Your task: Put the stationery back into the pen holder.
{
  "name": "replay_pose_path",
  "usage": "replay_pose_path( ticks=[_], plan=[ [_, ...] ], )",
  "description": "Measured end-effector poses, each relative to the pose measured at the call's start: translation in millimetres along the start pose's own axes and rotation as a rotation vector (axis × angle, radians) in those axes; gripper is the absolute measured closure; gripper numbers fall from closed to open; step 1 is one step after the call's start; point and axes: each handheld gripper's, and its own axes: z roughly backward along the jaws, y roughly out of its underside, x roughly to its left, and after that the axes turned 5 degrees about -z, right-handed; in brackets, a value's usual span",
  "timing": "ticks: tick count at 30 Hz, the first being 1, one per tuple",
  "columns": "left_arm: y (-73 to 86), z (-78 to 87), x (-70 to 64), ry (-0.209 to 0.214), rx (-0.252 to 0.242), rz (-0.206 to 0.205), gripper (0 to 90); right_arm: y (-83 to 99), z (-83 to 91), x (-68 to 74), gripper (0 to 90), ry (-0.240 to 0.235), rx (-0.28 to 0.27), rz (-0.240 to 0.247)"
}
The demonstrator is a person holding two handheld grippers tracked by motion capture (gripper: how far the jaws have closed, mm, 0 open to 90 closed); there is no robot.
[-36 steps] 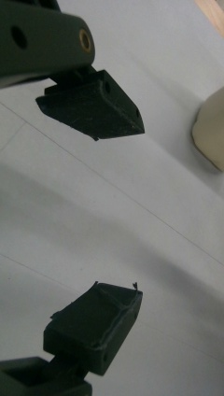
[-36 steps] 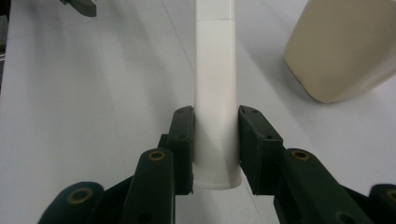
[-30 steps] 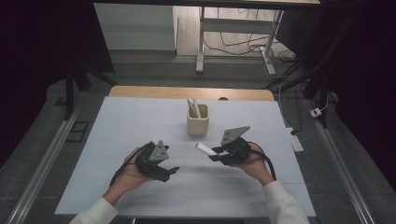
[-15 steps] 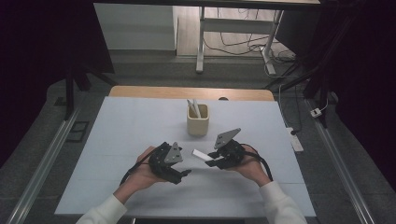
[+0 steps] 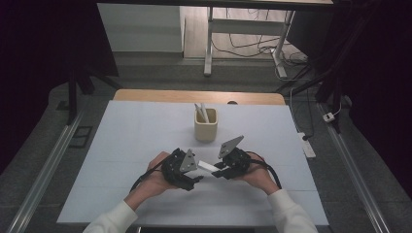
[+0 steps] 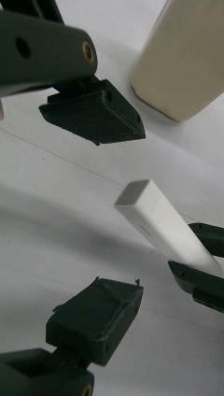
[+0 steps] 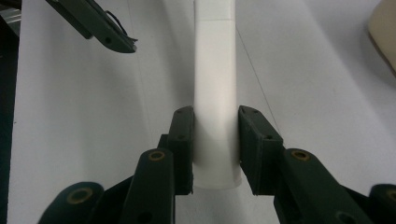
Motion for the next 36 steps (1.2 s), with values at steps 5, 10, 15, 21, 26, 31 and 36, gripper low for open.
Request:
replay_pose_path(
  ticks=[5, 10, 15, 21, 26, 31, 36],
  plan=[
    [-2.7, -4.4, -1.3, 0.001, 0.005, -0.026, 26.1, -0.2, -2.6, 1.0, 67.0, -0.004, 0.020, -0.004],
    [-5.8, -8.9, -3.2, 0.006, 0.017, -0.053, 29.4, -0.9, -7.0, 1.5, 66.9, -0.010, 0.036, 0.001],
    [-8.3, -12.5, -4.6, 0.014, 0.030, -0.082, 34.1, -2.6, -9.7, 3.8, 67.0, -0.016, 0.054, 0.009],
    [-9.7, -17.4, -7.1, 0.036, 0.052, -0.107, 44.0, -3.7, -10.2, 5.3, 67.0, -0.019, 0.049, 0.011],
    [-9.8, -22.8, -8.4, 0.047, 0.082, -0.123, 45.2, -3.8, -10.9, 5.7, 67.0, -0.029, 0.057, 0.026],
    [-10.1, -25.4, -9.6, 0.040, 0.103, -0.144, 48.6, -5.6, -9.9, 6.9, 67.0, -0.043, 0.063, 0.034],
    [-8.9, -26.6, -9.3, 0.056, 0.114, -0.157, 51.8, -6.2, -5.3, 7.1, 67.0, -0.048, 0.053, 0.032]
  ],
)
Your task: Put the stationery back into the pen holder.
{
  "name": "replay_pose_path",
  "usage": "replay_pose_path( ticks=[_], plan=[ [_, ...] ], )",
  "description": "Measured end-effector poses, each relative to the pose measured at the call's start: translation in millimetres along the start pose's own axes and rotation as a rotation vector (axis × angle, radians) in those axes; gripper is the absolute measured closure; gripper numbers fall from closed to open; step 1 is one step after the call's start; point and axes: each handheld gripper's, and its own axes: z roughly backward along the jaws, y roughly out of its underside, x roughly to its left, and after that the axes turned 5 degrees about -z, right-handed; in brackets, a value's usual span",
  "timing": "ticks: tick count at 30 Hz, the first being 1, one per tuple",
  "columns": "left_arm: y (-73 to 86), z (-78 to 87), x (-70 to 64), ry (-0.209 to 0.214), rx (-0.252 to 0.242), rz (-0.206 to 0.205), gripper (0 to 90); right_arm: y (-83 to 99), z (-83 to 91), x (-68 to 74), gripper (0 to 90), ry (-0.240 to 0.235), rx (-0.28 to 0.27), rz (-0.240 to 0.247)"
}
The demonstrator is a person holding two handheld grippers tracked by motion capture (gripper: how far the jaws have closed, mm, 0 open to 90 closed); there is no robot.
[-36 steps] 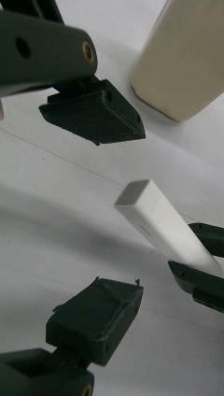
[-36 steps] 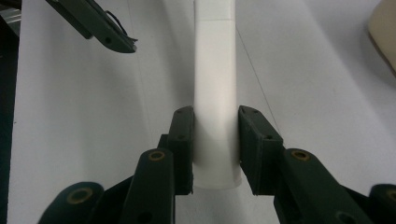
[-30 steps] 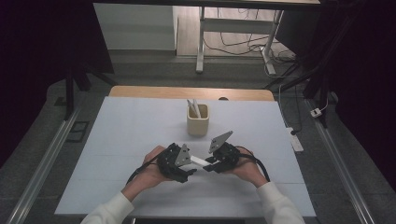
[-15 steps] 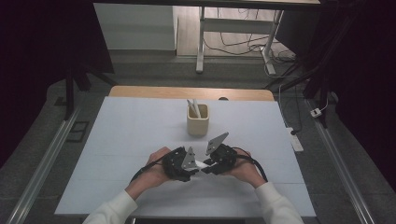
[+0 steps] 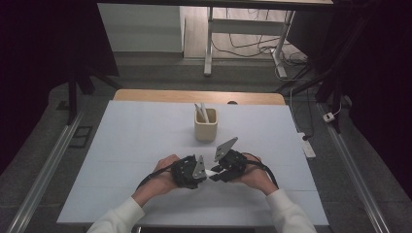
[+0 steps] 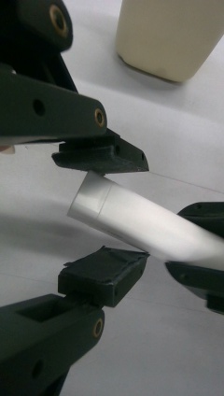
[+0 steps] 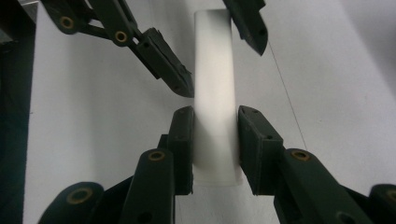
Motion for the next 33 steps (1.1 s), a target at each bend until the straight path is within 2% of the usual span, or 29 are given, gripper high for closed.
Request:
replay_pose_path(
  ticks=[5, 10, 14, 16, 18, 22, 25, 29, 33],
  plan=[
    [-0.7, -4.4, -2.5, 0.003, 0.028, -0.015, 55.8, 1.6, 1.0, -1.9, 66.9, -0.033, -0.005, -0.009],
    [0.1, -4.3, -2.1, 0.022, 0.029, -0.012, 58.4, 1.2, 3.6, -1.8, 66.9, -0.031, -0.011, 0.003],
    [2.1, -5.4, -2.1, 0.073, 0.031, -0.010, 61.9, 1.3, 4.7, -0.9, 66.2, -0.035, -0.005, 0.020],
    [2.4, -6.5, -3.1, 0.096, 0.044, -0.031, 65.6, 1.4, 4.8, -0.6, 65.8, -0.043, -0.022, 0.026],
    [2.0, -8.4, -5.4, 0.118, 0.031, -0.023, 69.7, 0.7, 8.5, -1.4, 65.9, -0.053, -0.053, 0.031],
    [2.7, -6.5, -3.4, 0.133, 0.012, -0.002, 70.2, 1.2, 11.7, 0.6, 64.5, -0.043, -0.057, 0.045],
    [4.9, -4.5, -0.9, 0.121, 0.000, 0.020, 70.3, 0.9, 14.0, -0.9, 59.2, -0.033, -0.108, 0.024],
    [8.0, -1.3, 3.7, 0.092, -0.014, 0.049, 70.3, 1.6, 19.7, -4.3, 50.3, -0.008, -0.184, -0.028],
    [12.5, 2.4, 9.8, 0.052, -0.031, 0.107, 70.3, 5.0, 26.2, -6.5, 45.6, 0.058, -0.293, -0.081]
  ],
)
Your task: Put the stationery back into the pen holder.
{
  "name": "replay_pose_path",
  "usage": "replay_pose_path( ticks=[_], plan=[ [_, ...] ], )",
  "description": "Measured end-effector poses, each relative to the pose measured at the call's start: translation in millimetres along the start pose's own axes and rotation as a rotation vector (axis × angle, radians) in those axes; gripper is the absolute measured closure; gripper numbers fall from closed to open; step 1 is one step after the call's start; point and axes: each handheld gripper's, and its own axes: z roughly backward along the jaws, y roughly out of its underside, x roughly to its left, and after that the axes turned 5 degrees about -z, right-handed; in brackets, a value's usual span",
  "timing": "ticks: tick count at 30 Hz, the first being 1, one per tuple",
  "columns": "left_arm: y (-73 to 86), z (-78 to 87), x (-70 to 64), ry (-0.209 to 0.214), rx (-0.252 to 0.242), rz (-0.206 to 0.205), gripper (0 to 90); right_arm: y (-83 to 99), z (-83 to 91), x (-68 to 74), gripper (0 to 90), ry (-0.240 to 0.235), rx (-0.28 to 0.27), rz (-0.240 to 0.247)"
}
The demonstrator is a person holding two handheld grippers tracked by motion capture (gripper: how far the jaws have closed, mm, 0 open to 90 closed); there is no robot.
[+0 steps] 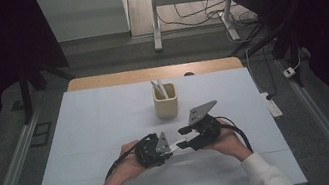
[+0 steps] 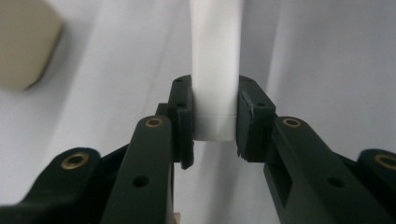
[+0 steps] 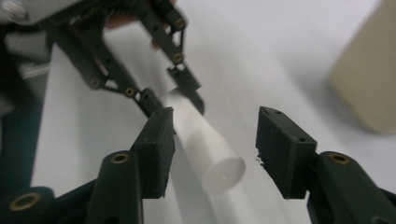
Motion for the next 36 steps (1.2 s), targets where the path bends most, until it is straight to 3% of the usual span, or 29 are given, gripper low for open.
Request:
replay_pose_path(
  ticks=[4, 6, 16, 19, 25, 36],
  plan=[
    [3.7, 6.5, 6.3, -0.039, -0.029, 0.046, 70.3, 1.3, 7.3, -2.3, 42.4, 0.067, -0.093, -0.021],
    [5.4, 9.9, 9.1, -0.049, -0.052, 0.069, 70.3, 2.5, 10.1, -4.0, 41.1, 0.074, -0.120, -0.039],
    [9.2, 21.2, 14.8, -0.119, -0.127, 0.131, 70.3, 9.2, 16.7, -7.0, 40.0, 0.109, -0.197, -0.108],
    [8.2, 23.4, 14.2, -0.110, -0.154, 0.147, 70.2, 9.6, 14.3, -6.2, 39.5, 0.106, -0.196, -0.126],
    [4.1, 25.6, 10.1, -0.131, -0.174, 0.132, 70.2, 10.1, 7.5, -3.9, 39.4, 0.083, -0.195, -0.147],
    [-1.8, 18.1, 2.9, -0.127, -0.170, 0.116, 70.2, 7.6, 3.3, 3.0, 44.6, 0.040, -0.259, -0.175]
  ],
)
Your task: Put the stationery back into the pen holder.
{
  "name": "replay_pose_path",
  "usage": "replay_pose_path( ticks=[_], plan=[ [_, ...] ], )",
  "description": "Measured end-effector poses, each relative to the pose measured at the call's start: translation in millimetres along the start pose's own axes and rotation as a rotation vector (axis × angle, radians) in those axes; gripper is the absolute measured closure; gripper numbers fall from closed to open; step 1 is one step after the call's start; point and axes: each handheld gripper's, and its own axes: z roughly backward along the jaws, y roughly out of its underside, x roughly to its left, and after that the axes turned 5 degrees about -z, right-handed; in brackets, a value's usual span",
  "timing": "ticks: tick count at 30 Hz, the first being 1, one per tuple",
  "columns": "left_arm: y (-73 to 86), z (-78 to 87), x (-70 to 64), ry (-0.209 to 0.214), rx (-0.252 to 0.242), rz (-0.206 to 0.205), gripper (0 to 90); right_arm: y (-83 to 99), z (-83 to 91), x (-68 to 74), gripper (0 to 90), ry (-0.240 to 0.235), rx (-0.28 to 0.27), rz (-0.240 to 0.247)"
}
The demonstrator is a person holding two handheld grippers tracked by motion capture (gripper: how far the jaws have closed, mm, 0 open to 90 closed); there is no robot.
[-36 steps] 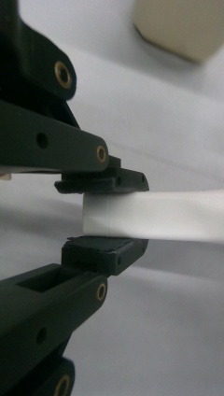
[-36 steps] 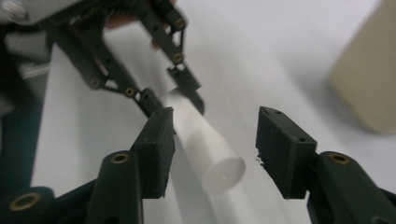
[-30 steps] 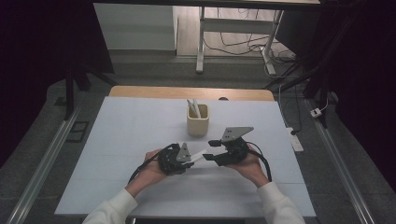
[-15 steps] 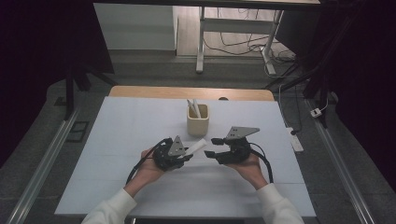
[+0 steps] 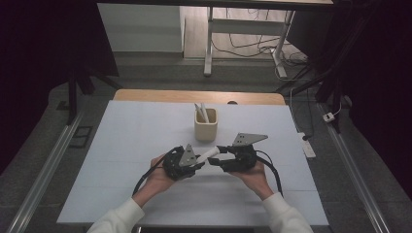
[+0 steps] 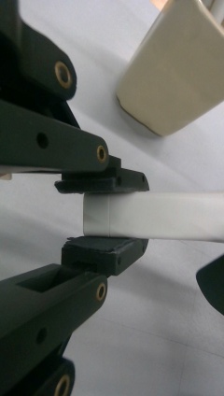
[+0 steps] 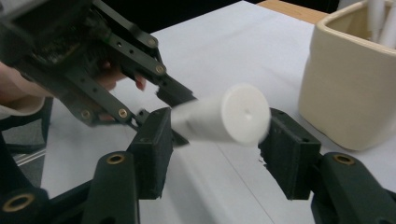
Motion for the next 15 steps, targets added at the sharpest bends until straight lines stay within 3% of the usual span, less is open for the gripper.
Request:
replay_pose_path(
  ticks=[7, 15],
  plan=[
    [-0.7, -3.1, -2.4, 0.004, 0.000, 0.005, 70.1, 0.8, 1.1, -0.2, 53.6, 0.008, -0.026, -0.019],
    [-1.3, -9.9, -5.8, -0.007, 0.035, -0.018, 70.1, -0.6, -0.4, 4.9, 63.3, -0.039, -0.049, -0.026]
  ],
)
